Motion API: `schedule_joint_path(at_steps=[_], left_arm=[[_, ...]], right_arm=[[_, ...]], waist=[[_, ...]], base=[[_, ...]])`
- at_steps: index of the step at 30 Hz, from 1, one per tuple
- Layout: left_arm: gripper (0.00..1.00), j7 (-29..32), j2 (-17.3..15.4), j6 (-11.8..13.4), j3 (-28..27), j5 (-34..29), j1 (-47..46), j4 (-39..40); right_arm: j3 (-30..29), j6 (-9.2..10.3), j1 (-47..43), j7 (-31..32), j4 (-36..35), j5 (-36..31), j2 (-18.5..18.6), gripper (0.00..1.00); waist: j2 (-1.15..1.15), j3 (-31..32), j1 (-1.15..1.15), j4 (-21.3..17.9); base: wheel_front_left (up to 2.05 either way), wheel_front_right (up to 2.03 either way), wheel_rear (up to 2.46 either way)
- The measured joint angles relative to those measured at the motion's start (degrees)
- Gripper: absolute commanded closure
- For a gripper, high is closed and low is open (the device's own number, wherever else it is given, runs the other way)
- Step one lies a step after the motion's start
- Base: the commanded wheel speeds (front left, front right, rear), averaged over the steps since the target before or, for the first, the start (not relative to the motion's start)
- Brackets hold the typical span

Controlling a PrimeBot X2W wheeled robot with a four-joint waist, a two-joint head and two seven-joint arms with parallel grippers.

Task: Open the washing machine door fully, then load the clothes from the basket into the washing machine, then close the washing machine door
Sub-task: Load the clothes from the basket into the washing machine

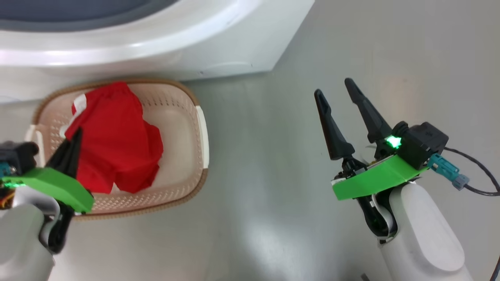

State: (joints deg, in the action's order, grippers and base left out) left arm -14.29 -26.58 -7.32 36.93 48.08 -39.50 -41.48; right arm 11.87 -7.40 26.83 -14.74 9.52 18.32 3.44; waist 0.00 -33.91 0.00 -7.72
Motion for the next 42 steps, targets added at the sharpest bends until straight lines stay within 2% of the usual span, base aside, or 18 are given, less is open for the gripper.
schedule_joint_path(at_steps=[16, 24, 33, 42], left_arm=[[1.0, 0.0, 5.0, 0.0, -17.3, -12.5, 17.5, 16.7], [1.0, 0.0, 7.6, 0.0, -23.2, -18.0, 25.0, 26.4], [1.0, 0.0, 9.4, 0.2, -26.5, -21.8, 31.6, 34.3], [1.0, 0.0, 10.4, 1.1, -26.7, -22.3, 35.0, 38.1]], right_arm=[[-0.1, 0.0, -6.1, 0.0, 2.9, 3.1, 1.8, 0.0], [0.1, 0.0, -8.8, 0.0, 3.7, 3.6, 2.9, 0.0], [-0.2, 0.0, -11.9, 0.0, 4.3, 5.2, 4.6, 0.0], [-0.9, 0.0, -13.7, 0.0, 4.2, 5.6, 5.7, 0.0]], waist=[[0.0, 12.6, 0.0, 2.5], [0.0, 18.2, 0.0, 3.8], [0.0, 23.9, 0.0, 5.5], [0.0, 27.2, 0.0, 7.3]], base=[[0.0, 0.0, 0.0], [0.0, 0.0, 0.0], [0.0, 0.0, 0.0], [0.0, 0.0, 0.0]])
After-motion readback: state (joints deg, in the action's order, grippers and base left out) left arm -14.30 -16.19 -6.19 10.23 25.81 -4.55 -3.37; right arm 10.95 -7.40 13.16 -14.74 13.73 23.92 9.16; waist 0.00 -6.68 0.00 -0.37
